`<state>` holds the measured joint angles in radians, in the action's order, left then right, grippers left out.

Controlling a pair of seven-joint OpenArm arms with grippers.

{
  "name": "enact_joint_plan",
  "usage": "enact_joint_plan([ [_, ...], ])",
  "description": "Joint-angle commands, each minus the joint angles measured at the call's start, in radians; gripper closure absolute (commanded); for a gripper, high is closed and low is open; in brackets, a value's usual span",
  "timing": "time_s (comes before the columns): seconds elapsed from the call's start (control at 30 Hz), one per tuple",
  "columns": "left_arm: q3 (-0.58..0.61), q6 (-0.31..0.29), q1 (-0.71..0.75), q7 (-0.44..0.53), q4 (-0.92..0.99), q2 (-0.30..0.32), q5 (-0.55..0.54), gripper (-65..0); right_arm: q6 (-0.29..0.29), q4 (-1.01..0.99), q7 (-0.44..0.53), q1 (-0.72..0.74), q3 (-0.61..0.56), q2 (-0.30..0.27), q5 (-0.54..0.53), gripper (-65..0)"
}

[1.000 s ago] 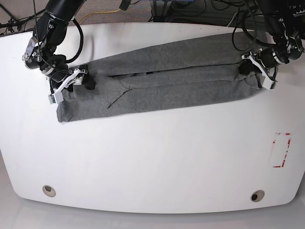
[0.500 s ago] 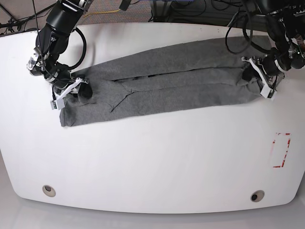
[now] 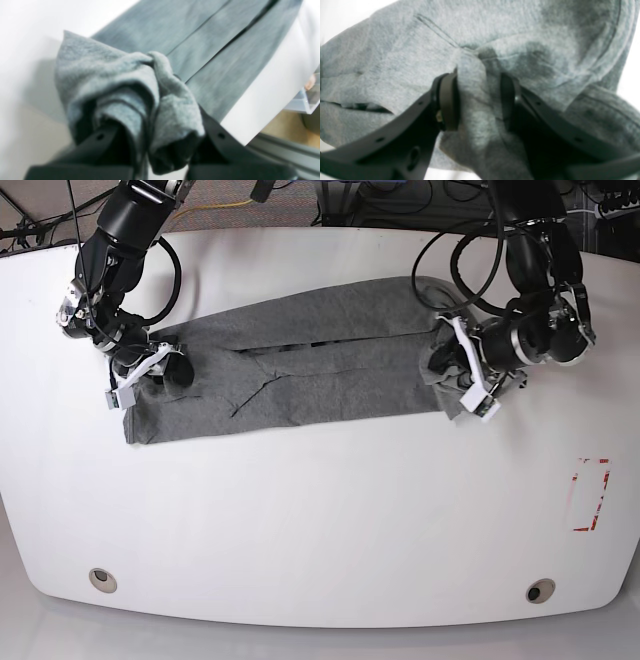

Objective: Fold the T-shirt properly
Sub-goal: 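Grasp the strip end with the left gripper and fold it toward the right gripper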

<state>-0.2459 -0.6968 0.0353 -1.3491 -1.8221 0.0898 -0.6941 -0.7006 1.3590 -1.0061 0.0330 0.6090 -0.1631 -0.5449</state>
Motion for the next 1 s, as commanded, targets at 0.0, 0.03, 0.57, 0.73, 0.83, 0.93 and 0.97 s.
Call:
enact_joint_plan([
  [0.0, 0.033, -0.001, -0.033, 0.020, -0.015, -0.040, 0.026, 0.0, 0.002, 0.004, -0.024, 0.003, 0.001, -0.008, 0.029, -26.2],
  [0.03, 0.047, -0.001, -0.038, 0.020, -0.015, -0.055, 0.043, 0.0, 0.002, 0.004, -0.024, 0.003, 0.001, -0.008, 0.029, -26.2],
  [0.57, 0.227, -0.001, -0.102, 0.109, -0.014, -0.247, 0.342, 0.0, 0.002, 0.004, -0.024, 0.003, 0.001, -0.008, 0.029, -26.2],
  [0.73, 0.297, -0.001, -0.133, 0.115, 0.023, -0.247, 0.374, -11.4, 0.002, 0.004, -0.024, 0.003, 0.001, -0.008, 0.027, -26.2],
  [0.83, 0.308, 0.042, -0.140, 0.115, 0.034, -0.247, 0.373, -20.4, 0.002, 0.004, -0.024, -0.005, 0.001, -0.008, 0.027, -26.2],
  [0.93, 0.328, 0.052, -0.159, 0.109, 0.032, -0.247, 0.353, -27.2, 0.002, 0.004, -0.024, -0.011, 0.001, -0.008, 0.022, -26.2],
  [0.97, 0.351, 0.052, -0.166, 0.102, 0.032, -0.247, 0.324, -29.9, 0.002, 0.004, -0.024, -0.011, -0.001, -0.008, 0.021, -26.2],
])
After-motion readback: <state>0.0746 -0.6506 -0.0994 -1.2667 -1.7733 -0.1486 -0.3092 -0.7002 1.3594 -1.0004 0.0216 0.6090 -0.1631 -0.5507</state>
